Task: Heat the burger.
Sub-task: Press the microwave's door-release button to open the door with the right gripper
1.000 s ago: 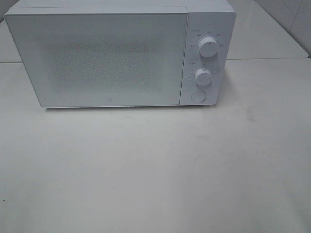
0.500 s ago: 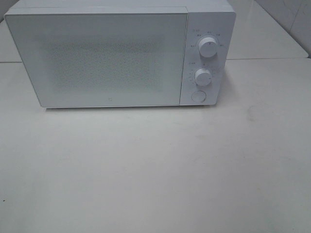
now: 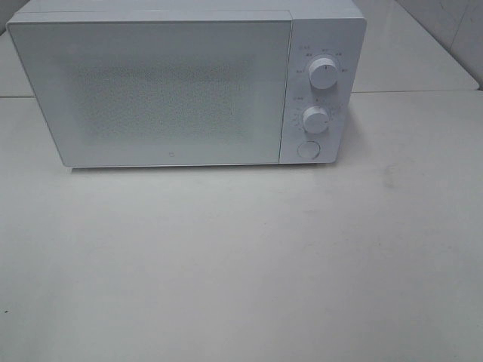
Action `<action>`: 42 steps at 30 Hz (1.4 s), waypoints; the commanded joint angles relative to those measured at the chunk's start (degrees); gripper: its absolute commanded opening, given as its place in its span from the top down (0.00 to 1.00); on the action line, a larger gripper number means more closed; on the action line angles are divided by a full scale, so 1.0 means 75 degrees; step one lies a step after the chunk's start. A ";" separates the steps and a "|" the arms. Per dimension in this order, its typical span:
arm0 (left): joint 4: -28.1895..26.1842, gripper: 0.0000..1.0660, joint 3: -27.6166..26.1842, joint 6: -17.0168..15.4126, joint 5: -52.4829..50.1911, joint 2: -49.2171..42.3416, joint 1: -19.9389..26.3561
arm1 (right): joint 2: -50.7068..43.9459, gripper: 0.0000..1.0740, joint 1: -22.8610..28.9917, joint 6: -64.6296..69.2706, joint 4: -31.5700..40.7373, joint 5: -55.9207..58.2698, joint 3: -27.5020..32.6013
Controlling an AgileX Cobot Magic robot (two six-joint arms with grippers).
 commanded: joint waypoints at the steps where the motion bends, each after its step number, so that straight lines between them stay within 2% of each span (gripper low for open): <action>1: -0.0053 0.06 0.0031 -0.0061 -0.0031 -0.0160 0.0008 | -0.0206 0.30 -0.0061 -0.0130 0.0000 0.0000 -0.0008; 24: -0.0046 0.06 0.0031 -0.0061 -0.0031 -0.0153 0.0008 | -0.0206 0.30 -0.0061 -0.0138 0.0046 -0.0069 -0.0061; 33: -0.0046 0.06 0.0031 -0.0061 -0.0031 -0.0153 0.0008 | 0.0023 0.30 -0.0061 -0.0130 0.0000 -0.1604 -0.0191; 42: -0.0046 0.06 0.0031 -0.0061 -0.0031 -0.0153 0.0008 | 0.1505 0.30 -0.0061 -0.0107 0.0000 -0.2735 -0.0191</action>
